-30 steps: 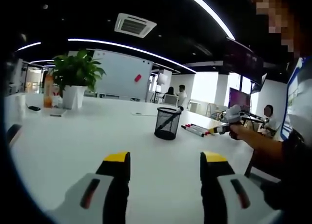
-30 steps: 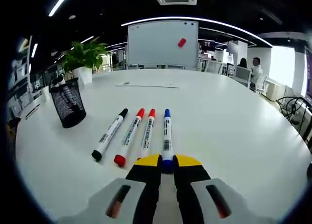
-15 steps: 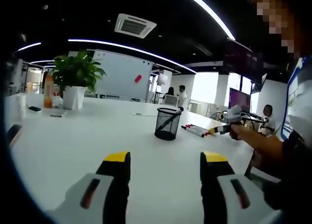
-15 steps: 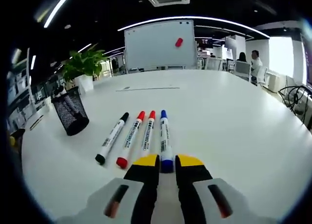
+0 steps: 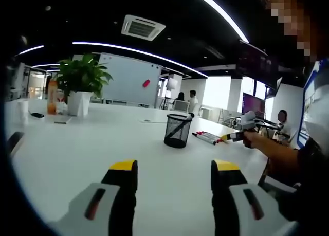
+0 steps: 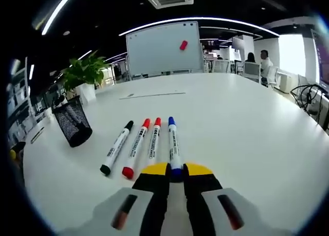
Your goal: Pick up the whiteboard markers from the pen holder and place them facing the whiteboard neatly
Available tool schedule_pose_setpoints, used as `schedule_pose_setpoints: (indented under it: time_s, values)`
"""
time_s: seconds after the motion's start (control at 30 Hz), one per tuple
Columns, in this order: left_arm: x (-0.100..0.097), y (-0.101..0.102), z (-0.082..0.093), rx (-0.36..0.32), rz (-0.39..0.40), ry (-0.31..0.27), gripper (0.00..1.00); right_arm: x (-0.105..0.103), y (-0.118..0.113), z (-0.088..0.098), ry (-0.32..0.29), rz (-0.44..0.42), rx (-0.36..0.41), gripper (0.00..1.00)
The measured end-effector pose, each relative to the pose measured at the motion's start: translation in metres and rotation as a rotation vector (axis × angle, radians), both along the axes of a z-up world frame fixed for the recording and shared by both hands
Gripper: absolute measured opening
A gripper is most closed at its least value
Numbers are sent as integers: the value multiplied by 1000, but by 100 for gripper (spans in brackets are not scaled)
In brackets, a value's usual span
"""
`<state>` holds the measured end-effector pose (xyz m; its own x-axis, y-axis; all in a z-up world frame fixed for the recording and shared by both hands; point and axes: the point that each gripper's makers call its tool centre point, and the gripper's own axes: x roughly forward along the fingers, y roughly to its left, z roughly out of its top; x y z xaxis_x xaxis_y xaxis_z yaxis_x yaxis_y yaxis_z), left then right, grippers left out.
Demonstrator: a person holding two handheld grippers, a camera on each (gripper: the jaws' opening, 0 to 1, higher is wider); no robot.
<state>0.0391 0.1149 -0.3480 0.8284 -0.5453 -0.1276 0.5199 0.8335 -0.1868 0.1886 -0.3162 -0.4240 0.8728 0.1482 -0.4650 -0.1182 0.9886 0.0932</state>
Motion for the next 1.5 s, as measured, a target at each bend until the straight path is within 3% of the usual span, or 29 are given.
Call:
schedule_pose_setpoints:
  time_s: [0.43,0.7,0.9,1.13,1.5]
  values:
    - [-1,3,3,-7,6,-10,59,-2,0,11,-16,-17,99,27]
    - [-5,4,4,-10,3,-14,59,-4,2,39,-94,-15,100,38]
    - [-5,4,5,-10,-1,-16,59,-9,14,56,-123,36,72,39]
    - [-6,3,4,-11,-2,-11,59,-18,41,83,-171,144,-28,40]
    - [-6,6,5,-11,4,-10,59,-28,68,114,-253,244,-40,40]
